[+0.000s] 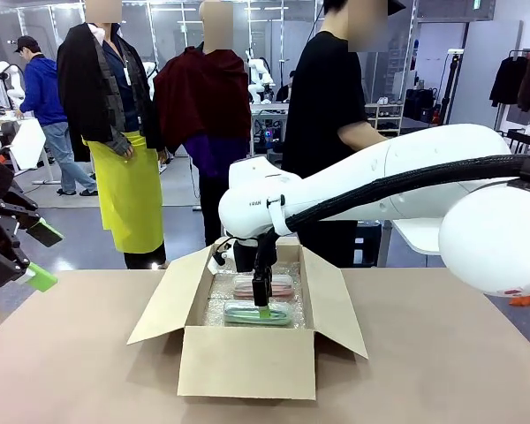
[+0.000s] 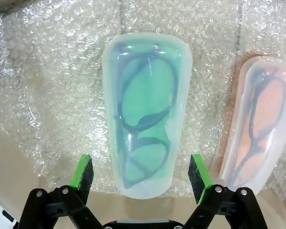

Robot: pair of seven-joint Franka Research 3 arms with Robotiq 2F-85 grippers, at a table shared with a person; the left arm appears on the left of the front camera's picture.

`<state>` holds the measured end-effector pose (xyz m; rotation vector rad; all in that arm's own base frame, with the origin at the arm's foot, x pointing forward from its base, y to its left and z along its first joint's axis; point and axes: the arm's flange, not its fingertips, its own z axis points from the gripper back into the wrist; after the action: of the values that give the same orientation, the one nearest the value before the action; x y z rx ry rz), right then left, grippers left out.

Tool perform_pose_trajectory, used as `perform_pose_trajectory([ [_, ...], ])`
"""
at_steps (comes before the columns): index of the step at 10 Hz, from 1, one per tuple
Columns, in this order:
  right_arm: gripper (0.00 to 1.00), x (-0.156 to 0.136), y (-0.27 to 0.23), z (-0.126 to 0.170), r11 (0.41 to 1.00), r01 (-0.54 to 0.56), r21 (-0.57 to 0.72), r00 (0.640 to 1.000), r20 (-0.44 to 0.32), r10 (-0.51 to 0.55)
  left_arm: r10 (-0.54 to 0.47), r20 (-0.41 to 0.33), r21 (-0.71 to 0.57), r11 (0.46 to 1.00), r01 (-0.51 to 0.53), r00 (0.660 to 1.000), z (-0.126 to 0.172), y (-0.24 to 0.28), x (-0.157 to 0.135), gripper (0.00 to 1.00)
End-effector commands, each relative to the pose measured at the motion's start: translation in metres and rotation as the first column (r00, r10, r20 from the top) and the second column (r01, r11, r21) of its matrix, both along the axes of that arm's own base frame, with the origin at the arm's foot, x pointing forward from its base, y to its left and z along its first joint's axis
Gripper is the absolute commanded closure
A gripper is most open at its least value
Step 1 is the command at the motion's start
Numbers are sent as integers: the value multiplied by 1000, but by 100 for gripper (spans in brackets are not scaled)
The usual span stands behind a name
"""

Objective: Pack the glasses set securely to prepare it for shipping.
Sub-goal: Put the Glasses case from the right side of the table into the Package Box, then position the Package Box on the left side of the table.

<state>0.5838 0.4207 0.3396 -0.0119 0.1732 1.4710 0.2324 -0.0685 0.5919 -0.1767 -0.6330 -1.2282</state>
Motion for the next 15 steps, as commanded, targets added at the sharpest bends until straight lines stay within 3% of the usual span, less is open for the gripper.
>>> perform_pose_trajectory([
  [1,0,-1,3,1,1000,-3,2,1000,3,3,-17,4,-2,1000,17,1000,1,1,-1,0],
  [10,0,0,0,0,1000,0,0,1000,0,0,-17,4,-2,1000,17,1000,1,1,-1,0],
  [11,0,-9,-10,24,1000,-12,16,999,45,11,0,0,0,1000,0,1000,0,0,0,0],
  [12,0,-22,-25,49,996,3,84,996,90,-11,55,-72,-38,998,-57,996,9,2,17,0],
  [15,0,-46,-81,103,978,5,207,991,127,-32,178,-148,-221,953,-208,973,15,19,66,0],
])
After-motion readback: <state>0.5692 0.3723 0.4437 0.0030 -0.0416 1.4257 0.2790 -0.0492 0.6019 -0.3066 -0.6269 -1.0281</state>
